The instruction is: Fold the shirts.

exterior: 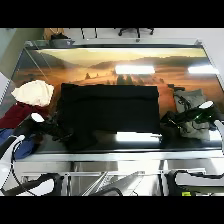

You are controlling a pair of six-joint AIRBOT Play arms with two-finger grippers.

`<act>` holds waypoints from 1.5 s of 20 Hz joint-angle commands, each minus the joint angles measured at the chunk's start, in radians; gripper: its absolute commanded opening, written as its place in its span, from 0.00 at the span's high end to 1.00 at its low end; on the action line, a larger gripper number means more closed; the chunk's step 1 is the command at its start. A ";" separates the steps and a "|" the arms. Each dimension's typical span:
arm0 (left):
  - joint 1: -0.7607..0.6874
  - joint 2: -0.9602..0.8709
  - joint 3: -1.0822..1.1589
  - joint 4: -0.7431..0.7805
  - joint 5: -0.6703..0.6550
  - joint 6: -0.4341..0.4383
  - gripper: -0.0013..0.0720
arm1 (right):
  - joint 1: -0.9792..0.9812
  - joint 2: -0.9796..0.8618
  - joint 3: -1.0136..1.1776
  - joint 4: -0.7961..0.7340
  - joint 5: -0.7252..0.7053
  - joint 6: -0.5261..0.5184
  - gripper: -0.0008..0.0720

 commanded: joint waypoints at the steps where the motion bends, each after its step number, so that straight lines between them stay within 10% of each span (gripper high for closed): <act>1: -0.028 -0.014 0.020 0.009 0.024 0.024 0.83 | 0.005 -0.009 -0.004 0.004 -0.003 -0.005 0.33; 10: -0.029 -0.014 0.210 0.006 -0.097 0.016 0.83 | 0.066 -0.085 -0.015 0.010 0.002 -0.013 0.33; 12: -0.029 -0.014 0.248 0.006 -0.109 0.010 0.83 | 0.116 -0.094 -0.015 0.021 -0.006 -0.034 0.64; 16: -0.029 -0.013 0.321 0.008 -0.149 0.006 0.96 | 0.155 -0.091 -0.014 0.089 -0.024 -0.047 0.68; 18: -0.027 0.002 0.374 0.009 -0.170 0.005 0.96 | 0.144 -0.063 -0.014 0.086 -0.025 -0.064 0.96; 30: -0.027 0.388 0.356 0.140 -0.338 -0.110 0.96 | -0.128 0.172 -0.008 -0.092 0.066 0.032 0.96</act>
